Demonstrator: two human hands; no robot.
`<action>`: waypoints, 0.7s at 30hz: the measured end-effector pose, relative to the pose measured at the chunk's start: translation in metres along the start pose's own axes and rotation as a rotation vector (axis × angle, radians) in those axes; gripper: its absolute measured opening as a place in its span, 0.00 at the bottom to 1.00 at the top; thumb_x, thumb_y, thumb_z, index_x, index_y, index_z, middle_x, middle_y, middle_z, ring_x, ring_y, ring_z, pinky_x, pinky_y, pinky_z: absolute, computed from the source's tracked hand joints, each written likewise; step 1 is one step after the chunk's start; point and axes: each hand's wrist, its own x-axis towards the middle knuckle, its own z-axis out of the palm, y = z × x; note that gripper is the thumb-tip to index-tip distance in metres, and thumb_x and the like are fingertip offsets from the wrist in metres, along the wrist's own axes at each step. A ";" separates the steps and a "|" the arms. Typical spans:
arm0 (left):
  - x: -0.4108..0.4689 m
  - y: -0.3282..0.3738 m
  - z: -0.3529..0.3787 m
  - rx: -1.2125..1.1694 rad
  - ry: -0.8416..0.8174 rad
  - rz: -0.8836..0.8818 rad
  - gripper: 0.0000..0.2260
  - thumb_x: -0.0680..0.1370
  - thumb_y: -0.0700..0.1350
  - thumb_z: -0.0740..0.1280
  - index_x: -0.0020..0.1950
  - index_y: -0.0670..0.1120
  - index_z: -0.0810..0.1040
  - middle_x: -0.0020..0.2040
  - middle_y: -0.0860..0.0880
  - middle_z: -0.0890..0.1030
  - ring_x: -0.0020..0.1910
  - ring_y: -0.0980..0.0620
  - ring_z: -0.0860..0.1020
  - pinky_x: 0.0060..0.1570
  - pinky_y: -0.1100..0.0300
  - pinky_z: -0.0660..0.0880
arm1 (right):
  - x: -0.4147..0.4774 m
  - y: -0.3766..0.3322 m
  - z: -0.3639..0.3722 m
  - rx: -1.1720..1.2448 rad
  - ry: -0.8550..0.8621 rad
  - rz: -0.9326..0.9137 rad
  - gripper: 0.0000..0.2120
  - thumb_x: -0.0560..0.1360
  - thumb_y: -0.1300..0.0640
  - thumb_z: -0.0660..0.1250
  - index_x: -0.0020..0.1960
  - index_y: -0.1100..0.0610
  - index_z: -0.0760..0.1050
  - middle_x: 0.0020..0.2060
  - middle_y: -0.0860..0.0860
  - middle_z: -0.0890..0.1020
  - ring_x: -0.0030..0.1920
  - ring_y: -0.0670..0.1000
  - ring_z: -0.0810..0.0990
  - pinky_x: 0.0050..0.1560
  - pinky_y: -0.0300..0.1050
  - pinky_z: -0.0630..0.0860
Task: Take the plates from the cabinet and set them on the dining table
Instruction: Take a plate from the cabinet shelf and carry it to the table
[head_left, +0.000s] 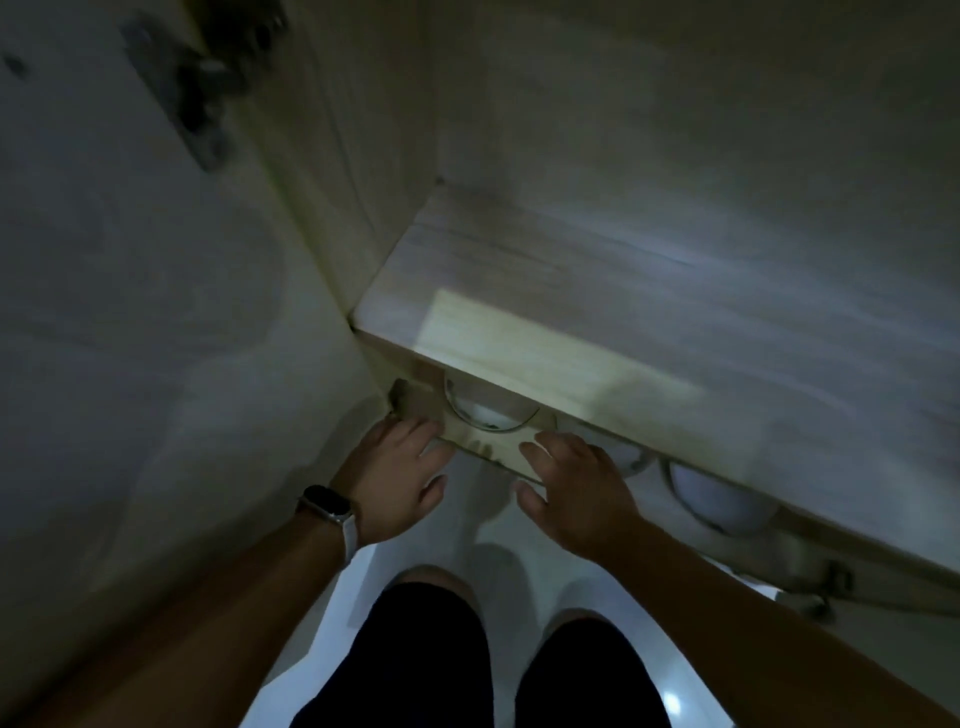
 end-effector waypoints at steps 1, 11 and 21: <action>0.004 -0.007 0.015 0.000 0.006 0.008 0.16 0.75 0.51 0.63 0.60 0.46 0.79 0.59 0.43 0.79 0.55 0.42 0.76 0.55 0.48 0.73 | 0.009 0.005 0.016 -0.008 -0.003 0.007 0.22 0.72 0.42 0.62 0.61 0.54 0.77 0.58 0.54 0.80 0.56 0.58 0.78 0.51 0.54 0.76; 0.044 -0.059 0.158 -0.054 0.088 -0.096 0.16 0.75 0.52 0.60 0.56 0.47 0.81 0.60 0.44 0.80 0.57 0.43 0.77 0.54 0.51 0.71 | 0.082 0.047 0.154 -0.002 0.060 0.048 0.23 0.73 0.42 0.60 0.61 0.55 0.76 0.57 0.55 0.80 0.54 0.59 0.78 0.49 0.52 0.75; 0.098 -0.086 0.232 -0.165 0.101 -0.333 0.24 0.74 0.56 0.56 0.61 0.42 0.77 0.57 0.40 0.81 0.52 0.38 0.79 0.51 0.48 0.77 | 0.118 0.071 0.219 0.064 0.089 0.264 0.27 0.75 0.43 0.55 0.64 0.61 0.73 0.60 0.60 0.77 0.58 0.60 0.76 0.53 0.54 0.77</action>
